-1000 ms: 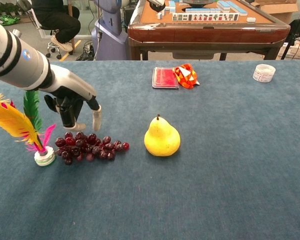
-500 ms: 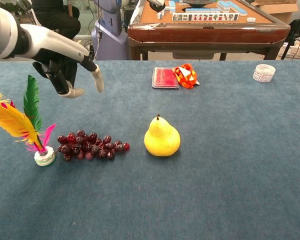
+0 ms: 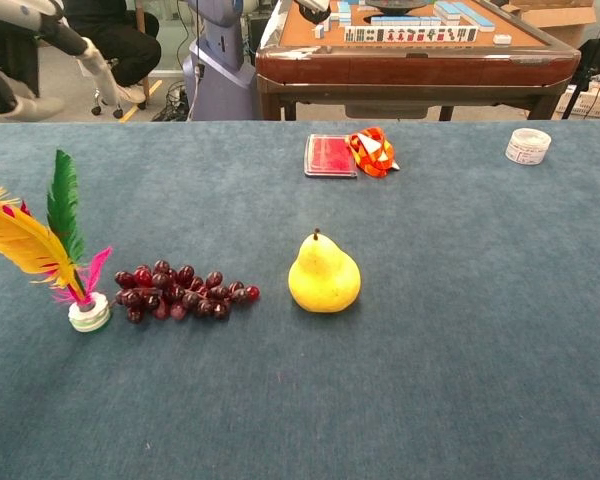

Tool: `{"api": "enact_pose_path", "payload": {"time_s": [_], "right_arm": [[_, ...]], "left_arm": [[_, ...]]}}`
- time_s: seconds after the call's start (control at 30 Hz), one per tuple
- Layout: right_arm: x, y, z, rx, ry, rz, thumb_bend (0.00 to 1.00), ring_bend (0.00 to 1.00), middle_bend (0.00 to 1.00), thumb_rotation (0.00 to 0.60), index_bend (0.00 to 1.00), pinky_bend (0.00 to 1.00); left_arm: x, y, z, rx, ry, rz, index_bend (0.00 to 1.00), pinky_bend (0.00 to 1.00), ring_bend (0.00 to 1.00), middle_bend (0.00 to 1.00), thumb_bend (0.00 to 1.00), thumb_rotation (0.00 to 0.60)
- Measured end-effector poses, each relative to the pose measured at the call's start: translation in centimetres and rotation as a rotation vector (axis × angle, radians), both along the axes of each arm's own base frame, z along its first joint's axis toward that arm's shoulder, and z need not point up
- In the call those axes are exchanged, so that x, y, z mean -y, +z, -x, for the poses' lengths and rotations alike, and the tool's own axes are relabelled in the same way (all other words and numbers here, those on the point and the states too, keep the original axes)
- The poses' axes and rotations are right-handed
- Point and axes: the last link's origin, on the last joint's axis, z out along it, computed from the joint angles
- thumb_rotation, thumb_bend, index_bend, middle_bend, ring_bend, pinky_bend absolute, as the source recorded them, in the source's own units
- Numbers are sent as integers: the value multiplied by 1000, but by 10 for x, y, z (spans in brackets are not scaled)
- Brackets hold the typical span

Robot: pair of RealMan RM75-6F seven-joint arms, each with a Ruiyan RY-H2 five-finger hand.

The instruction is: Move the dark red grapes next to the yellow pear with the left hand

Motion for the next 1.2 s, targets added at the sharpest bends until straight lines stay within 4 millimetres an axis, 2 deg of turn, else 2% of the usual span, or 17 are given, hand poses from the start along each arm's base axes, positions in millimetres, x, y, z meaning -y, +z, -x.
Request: {"api": "enact_pose_path", "payload": {"time_s": [0.13, 0.23, 0.3, 0.37, 0.5, 0.63, 0.77, 0.97, 1.2], "right_arm": [[1, -2, 0, -4, -3, -5, 113, 167, 172, 600, 286, 312], [2, -4, 1, -7, -6, -9, 113, 167, 172, 600, 286, 312], [2, -5, 1, -10, -7, -12, 113, 167, 172, 600, 286, 312], [2, -6, 1, -12, -7, -16, 113, 167, 172, 600, 286, 312], [2, -9, 1, -17, -8, -22, 113, 167, 172, 600, 286, 312], [3, -10, 0, -21, -8, -25, 112, 167, 172, 600, 285, 312], [3, -11, 0, -23, -11, -28, 112, 167, 172, 600, 286, 312], [4, -12, 1, -32, -18, -34, 113, 167, 172, 600, 286, 312], [5, -10, 3, -44, -26, -21, 114, 167, 176, 600, 286, 312]], "left_arm": [[7, 8, 17, -30, 8, -19, 232, 1000, 954, 975, 551, 600], [12, 14, 30, -65, -9, -53, 229, 1000, 908, 946, 550, 600], [16, 19, 39, -86, -30, -97, 220, 994, 832, 879, 551, 600], [21, 24, 48, -102, -58, -153, 211, 956, 740, 763, 550, 600], [35, 30, 66, -125, -117, -252, 203, 810, 543, 536, 517, 600], [51, 30, 86, -129, -150, -325, 203, 667, 406, 421, 489, 600], [64, 26, 111, -147, -145, -360, 205, 618, 361, 393, 474, 600], [77, 15, 145, -178, -91, -366, 205, 586, 353, 386, 469, 600], [98, 6, 165, -102, -19, -334, 206, 564, 350, 383, 440, 600]]}}
